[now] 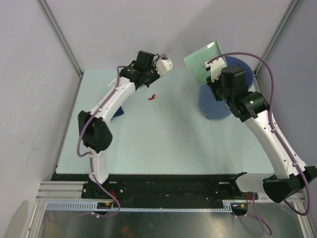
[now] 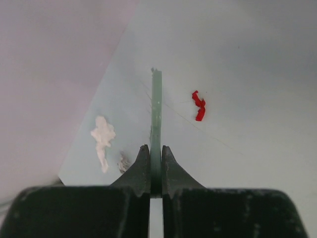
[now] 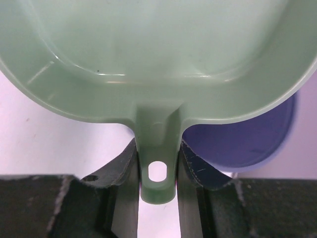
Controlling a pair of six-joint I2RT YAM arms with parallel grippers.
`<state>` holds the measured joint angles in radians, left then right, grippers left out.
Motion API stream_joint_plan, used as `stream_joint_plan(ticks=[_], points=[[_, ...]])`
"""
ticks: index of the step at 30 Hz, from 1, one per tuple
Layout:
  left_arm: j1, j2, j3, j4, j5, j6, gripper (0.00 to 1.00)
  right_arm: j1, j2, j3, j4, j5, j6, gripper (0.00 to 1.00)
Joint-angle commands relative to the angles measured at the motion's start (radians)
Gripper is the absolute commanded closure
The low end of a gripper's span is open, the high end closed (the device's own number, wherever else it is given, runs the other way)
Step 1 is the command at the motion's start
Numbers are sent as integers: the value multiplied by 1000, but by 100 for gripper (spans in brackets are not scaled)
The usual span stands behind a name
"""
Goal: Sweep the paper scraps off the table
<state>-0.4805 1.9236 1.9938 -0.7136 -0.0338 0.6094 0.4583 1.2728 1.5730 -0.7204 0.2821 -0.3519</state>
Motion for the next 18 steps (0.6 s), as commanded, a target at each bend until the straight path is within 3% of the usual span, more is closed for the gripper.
stream_joint_plan(ticks=[1,6,11,18], points=[[-18,103,31,78,-42,295,100,2,-66,-19,-73,-73,128,100],[-23,153,-1,88,25,414,100,3,-70,-4,-117,-78,134,100],[-40,85,-219,88,130,520,100,5,-67,1,-159,-110,160,100],[-52,-131,-548,85,239,521,100,45,-62,-8,-209,-150,227,100]])
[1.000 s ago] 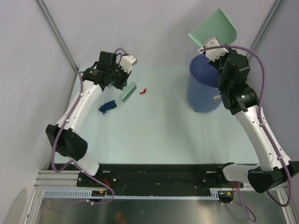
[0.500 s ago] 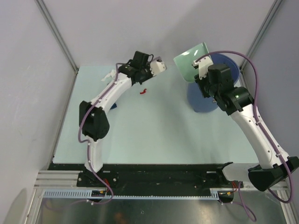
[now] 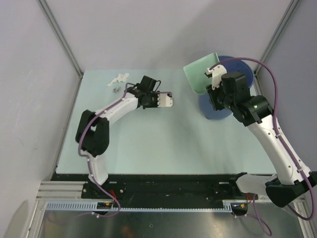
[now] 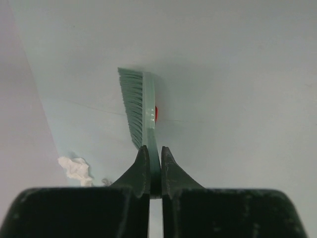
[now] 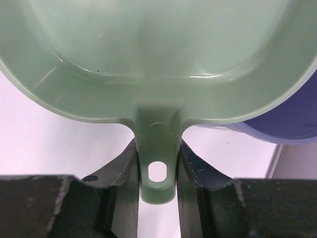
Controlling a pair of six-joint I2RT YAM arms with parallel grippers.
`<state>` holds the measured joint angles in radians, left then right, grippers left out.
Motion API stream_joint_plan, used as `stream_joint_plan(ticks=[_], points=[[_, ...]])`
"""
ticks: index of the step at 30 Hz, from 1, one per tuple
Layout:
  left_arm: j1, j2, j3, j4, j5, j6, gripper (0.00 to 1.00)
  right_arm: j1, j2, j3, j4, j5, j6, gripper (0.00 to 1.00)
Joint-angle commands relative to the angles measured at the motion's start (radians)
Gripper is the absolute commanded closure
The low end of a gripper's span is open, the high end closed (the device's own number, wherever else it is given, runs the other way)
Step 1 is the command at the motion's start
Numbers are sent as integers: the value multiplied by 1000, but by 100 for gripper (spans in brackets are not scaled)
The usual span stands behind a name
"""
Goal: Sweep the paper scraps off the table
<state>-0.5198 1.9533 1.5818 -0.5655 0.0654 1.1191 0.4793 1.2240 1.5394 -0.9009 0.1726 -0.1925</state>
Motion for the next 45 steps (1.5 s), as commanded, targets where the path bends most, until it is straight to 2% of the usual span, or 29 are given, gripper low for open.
stream_joint_plan(ticks=[1,3,6,9,11,14,15,18,20,23,27,33,42,45], points=[[-11,-191,-201,-65,151,-7,100,31,-15,22,-44,-45,74,100],[-13,-269,-261,-65,166,-36,100,61,-12,16,-61,-64,93,100],[-11,-365,-348,-86,201,-201,100,105,8,-12,-99,-102,137,100],[-11,-447,-374,-108,235,-327,100,150,38,-53,-142,-129,182,100],[-6,-471,-359,-112,205,-488,100,162,83,-79,-176,-162,188,100],[33,-501,-293,-122,162,-691,100,182,144,-116,-199,-312,188,100],[52,-513,-277,-128,180,-756,100,206,163,-120,-204,-368,188,100],[141,-537,-233,-129,293,-850,100,258,239,-122,-239,-389,182,100],[182,-542,-224,-128,300,-875,100,291,294,-124,-266,-393,179,100],[211,-565,-240,-129,245,-880,100,326,366,-124,-286,-421,171,100],[241,-570,-252,-129,166,-869,100,349,474,-122,-308,-381,157,100],[254,-527,-270,-129,188,-887,100,370,664,-67,-383,-288,136,100],[224,-442,-276,-129,327,-924,100,383,877,119,-418,-88,151,100],[224,-418,-278,-137,462,-929,100,383,908,148,-371,-87,139,100]])
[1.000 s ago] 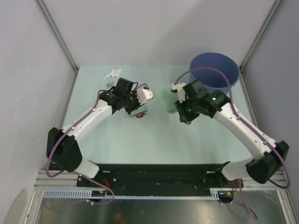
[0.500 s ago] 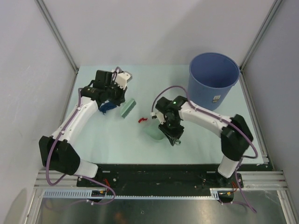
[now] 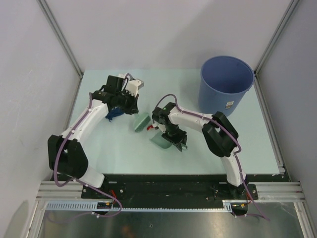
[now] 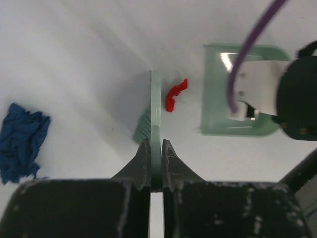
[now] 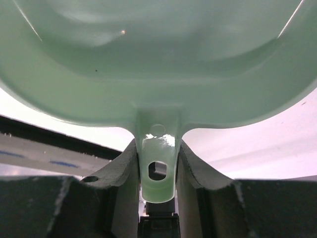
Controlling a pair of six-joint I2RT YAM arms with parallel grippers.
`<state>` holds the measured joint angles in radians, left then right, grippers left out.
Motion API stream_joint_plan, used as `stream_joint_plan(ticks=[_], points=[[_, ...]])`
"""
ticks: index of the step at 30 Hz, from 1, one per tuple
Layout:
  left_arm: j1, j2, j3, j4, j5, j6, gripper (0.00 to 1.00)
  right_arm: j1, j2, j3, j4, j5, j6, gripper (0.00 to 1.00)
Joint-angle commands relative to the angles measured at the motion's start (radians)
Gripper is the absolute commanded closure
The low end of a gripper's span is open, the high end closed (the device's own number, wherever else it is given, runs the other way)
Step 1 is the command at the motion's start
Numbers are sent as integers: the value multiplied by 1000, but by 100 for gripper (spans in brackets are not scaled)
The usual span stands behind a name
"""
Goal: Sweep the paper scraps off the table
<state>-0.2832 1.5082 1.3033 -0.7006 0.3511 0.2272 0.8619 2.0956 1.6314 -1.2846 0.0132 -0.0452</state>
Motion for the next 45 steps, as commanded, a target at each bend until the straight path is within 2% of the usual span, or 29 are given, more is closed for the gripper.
stream_joint_plan(ticks=[1,2,3,6,11,14,19,23,29,32,36,40,43,44,45], points=[[-13,32,1,-7,228,-34,100,0,40,56,30,77,-8,100],[-14,29,-2,-16,335,-22,100,-3,43,58,45,76,-7,100],[-22,24,-4,-32,376,-16,100,-4,40,54,77,76,-8,100],[-33,-34,-7,-46,422,23,100,-12,18,22,148,65,-8,100],[38,-111,33,-54,260,46,100,-20,-52,-54,209,64,-4,100],[88,-126,48,-57,224,70,100,-23,-103,-96,234,64,-4,100],[113,-154,83,-71,109,89,100,-17,-205,-78,173,70,-12,100],[139,-166,106,-71,-10,122,100,-20,-282,19,44,116,-8,100],[147,-178,106,-69,-67,158,100,-113,-322,301,-209,263,-13,100],[147,-181,90,-71,-57,164,100,-217,-365,409,-208,327,-21,100],[145,-206,67,-74,-44,162,100,-360,-399,511,-184,497,-42,100],[145,-232,48,-74,-64,178,100,-449,-431,521,-67,694,-201,100],[145,-241,40,-77,-69,179,100,-489,-480,443,124,875,-417,100],[145,-244,39,-77,-67,181,100,-494,-500,329,280,924,-617,100],[145,-246,40,-79,-66,179,100,-497,-522,265,374,989,-724,100]])
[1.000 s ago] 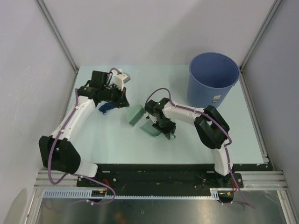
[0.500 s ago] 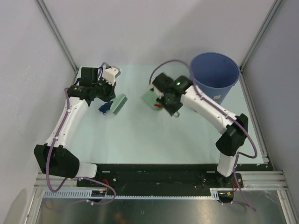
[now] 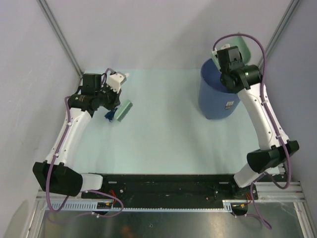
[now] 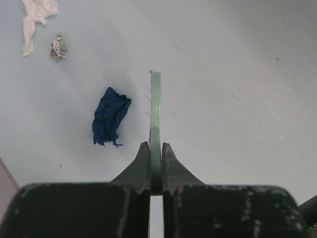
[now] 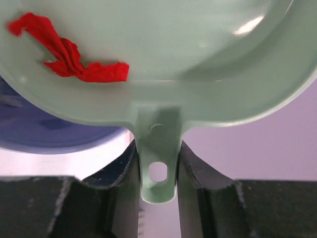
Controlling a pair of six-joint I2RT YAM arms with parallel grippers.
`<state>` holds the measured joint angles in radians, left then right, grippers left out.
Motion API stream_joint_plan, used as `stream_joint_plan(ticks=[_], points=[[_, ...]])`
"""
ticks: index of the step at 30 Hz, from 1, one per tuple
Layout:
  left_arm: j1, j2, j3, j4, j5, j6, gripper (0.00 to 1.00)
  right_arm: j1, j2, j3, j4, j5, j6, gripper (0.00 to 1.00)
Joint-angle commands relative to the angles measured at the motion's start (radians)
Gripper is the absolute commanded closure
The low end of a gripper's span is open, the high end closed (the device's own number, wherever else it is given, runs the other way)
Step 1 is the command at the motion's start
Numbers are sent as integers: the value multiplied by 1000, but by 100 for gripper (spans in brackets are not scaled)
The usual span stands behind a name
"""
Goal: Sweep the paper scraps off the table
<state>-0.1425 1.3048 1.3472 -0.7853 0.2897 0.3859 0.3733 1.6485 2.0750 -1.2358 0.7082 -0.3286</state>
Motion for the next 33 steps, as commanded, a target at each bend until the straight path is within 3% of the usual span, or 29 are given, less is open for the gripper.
stream_joint_plan(ticks=[1,2,3,4,5,6,13,22,33], points=[[6,-44,-3,6,-4,22,100,-8,-134,-260,426,312,-580,100],[4,-44,-3,6,-4,24,100,-13,-165,-402,673,319,-706,100],[4,-45,0,6,-4,24,100,-16,-203,-476,791,301,-951,100],[4,-45,0,6,-6,27,100,-14,-260,-531,972,278,-1054,100],[4,-45,3,4,-6,28,100,-17,-288,-579,1042,252,-1142,100],[4,-45,3,3,-6,28,100,-22,-308,-649,1080,197,-1281,100],[4,-49,13,0,-4,36,100,-77,-403,-759,1119,-10,-1585,100],[4,-52,10,-2,-17,51,100,-139,-431,-897,1190,-127,-1747,100],[4,-47,20,-11,-18,61,100,-169,-417,-951,1131,-200,-1715,100]])
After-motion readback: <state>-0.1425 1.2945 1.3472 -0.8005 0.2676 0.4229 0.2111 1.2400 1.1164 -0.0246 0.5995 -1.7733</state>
